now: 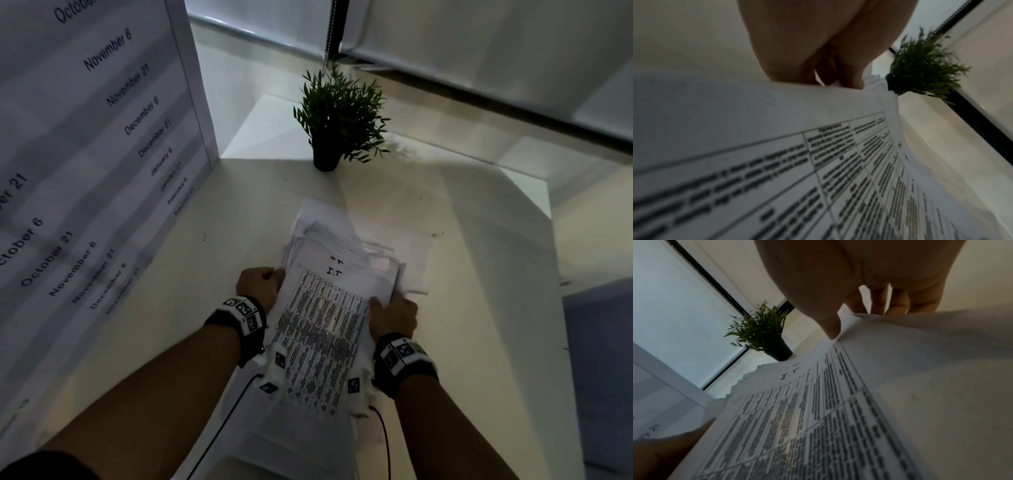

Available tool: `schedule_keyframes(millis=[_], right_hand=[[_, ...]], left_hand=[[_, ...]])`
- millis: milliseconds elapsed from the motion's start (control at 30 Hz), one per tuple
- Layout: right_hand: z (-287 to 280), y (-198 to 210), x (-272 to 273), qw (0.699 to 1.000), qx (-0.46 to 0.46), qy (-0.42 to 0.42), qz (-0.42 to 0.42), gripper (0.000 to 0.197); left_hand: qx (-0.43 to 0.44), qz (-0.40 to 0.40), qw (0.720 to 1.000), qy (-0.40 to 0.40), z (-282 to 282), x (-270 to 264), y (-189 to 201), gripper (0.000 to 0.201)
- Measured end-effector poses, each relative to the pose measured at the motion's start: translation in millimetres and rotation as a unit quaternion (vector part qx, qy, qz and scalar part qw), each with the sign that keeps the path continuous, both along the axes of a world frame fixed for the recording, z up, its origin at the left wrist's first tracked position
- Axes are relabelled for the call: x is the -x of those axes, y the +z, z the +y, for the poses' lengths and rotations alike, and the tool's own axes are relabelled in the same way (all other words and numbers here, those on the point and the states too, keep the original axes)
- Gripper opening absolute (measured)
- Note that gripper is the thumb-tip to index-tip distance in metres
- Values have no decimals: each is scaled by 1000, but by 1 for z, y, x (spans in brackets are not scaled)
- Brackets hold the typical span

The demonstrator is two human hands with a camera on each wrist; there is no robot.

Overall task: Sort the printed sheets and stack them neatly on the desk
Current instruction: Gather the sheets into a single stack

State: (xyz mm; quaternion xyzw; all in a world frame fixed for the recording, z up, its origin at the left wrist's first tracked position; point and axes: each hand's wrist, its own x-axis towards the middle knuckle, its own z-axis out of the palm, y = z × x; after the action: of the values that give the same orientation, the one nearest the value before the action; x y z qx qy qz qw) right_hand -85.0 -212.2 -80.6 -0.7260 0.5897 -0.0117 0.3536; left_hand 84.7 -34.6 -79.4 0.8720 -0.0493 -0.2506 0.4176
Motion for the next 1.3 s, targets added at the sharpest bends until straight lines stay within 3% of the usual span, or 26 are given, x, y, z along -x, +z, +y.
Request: schedule_keyframes(millis=[133,300,400,500,600,733,867,1033,1167,1300], right_hand=[[1,-4,5,1000,18,5,-11,64],[2,-1,3,998,30,25,52,83],[4,1,1,992,77,40,96,90],[5,-2,1,987,97,64,107,88],[7,-4,-3,999,33,2,27,74],[5,-3,-13,995,-35,-82,-39,91],[3,9,-19,988,-57,-90,-111,67],[4,17,-10,994,-42,41,-90,26],[-11,18,7,994,-60,63,-68,24],[-20,19,15,995,-43,70,-47,26]], left_hand=[[-23,-70,997,-7,-2,-1,5,46],[-51,-177,981,-56,-8,-9,8,31],[-34,-212,974,-67,-16,-16,10,32],[-13,-193,979,-65,-28,-23,13,34],[3,-113,993,-41,-40,-28,16,33],[-1,-33,999,-19,-38,-22,12,28],[-8,2,999,-37,-23,0,11,29],[14,10,1000,0,1,9,5,26],[31,30,999,22,4,3,4,38],[29,0,1000,10,-8,-5,12,29]])
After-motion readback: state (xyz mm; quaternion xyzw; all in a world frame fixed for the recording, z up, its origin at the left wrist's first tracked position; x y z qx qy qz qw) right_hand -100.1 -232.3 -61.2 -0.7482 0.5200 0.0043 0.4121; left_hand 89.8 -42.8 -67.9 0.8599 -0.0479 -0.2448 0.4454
